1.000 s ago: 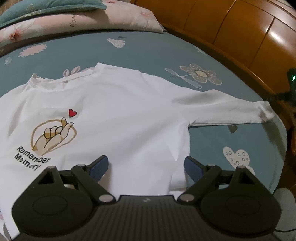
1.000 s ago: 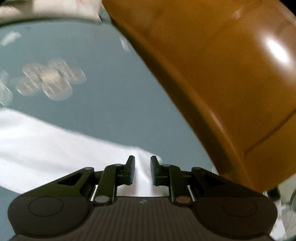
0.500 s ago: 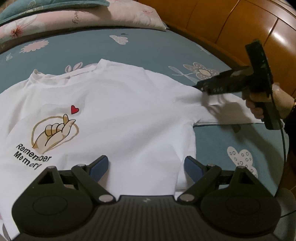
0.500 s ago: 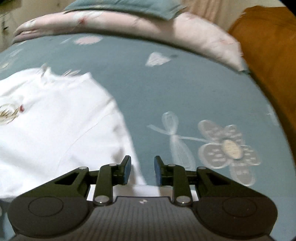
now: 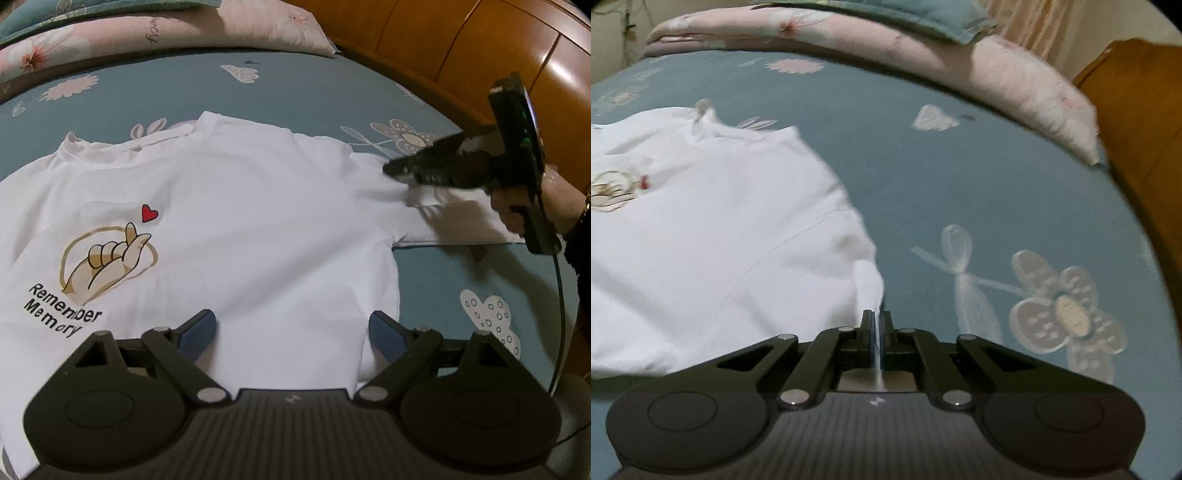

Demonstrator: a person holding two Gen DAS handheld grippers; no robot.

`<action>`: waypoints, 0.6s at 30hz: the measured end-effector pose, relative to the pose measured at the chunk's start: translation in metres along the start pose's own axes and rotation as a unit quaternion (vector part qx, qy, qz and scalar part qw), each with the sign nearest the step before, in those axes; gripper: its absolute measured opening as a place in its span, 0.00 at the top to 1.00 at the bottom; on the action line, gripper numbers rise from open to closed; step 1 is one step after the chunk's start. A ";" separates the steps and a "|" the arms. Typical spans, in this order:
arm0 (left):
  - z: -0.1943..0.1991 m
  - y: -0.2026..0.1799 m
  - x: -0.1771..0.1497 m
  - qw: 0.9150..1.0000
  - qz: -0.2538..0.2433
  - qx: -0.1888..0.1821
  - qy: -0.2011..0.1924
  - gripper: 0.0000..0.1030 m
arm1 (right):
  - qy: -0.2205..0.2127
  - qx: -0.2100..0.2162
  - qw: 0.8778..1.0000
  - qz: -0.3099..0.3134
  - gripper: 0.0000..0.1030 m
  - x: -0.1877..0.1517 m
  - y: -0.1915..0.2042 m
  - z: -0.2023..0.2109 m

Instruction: Fold clothes

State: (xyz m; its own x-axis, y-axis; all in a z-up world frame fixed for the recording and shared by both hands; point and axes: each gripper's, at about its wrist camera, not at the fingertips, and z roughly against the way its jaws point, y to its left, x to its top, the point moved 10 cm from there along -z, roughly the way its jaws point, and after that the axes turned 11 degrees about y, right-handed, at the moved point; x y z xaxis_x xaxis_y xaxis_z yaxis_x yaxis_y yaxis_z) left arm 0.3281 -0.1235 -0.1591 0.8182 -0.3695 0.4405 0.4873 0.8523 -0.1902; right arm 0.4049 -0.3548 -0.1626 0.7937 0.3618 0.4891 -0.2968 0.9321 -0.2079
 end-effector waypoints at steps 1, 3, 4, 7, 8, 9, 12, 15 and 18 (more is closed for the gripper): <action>0.000 0.000 0.000 1.000 0.000 0.000 0.000 0.13 | -0.004 -0.003 1.000 -0.007 0.98 0.004 -0.004 0.000; 0.000 0.000 0.000 1.000 0.000 -0.001 -0.001 0.13 | -0.006 -0.009 1.000 -0.017 0.98 0.011 -0.010 -0.001; 0.000 0.000 0.000 1.000 0.000 -0.001 -0.001 0.13 | -0.003 -0.014 1.000 -0.017 0.98 0.013 -0.011 -0.003; 0.000 0.000 0.000 1.000 0.000 -0.001 0.000 0.13 | 0.007 -0.032 0.999 -0.017 0.98 0.018 -0.014 -0.012; 0.000 0.000 0.000 1.000 0.000 -0.001 0.000 0.13 | 0.014 -0.044 0.999 -0.020 0.99 0.017 -0.016 -0.018; 0.000 0.000 0.000 1.000 0.000 -0.001 0.000 0.13 | 0.021 -0.058 0.998 -0.023 1.00 0.016 -0.019 -0.024; 0.002 0.000 0.000 1.000 -0.001 0.000 -0.001 0.13 | 0.031 -0.067 0.996 -0.053 0.99 0.010 -0.031 -0.034; 0.006 0.001 0.001 1.000 0.001 -0.001 -0.005 0.13 | -0.003 -0.024 0.996 -0.085 0.91 0.019 -0.033 -0.018; 0.009 0.002 0.002 1.000 0.002 0.002 -0.010 0.13 | -0.036 0.024 0.994 -0.104 0.80 0.033 -0.029 -0.002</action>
State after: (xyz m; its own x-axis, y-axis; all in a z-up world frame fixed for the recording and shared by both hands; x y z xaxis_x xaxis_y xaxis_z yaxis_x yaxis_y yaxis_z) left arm 0.3282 -0.1192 -0.1503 0.8142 -0.3586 0.4565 0.4828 0.8550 -0.1894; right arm 0.4407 -0.3695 -0.1420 0.8013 0.1610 0.5762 -0.1567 0.9860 -0.0575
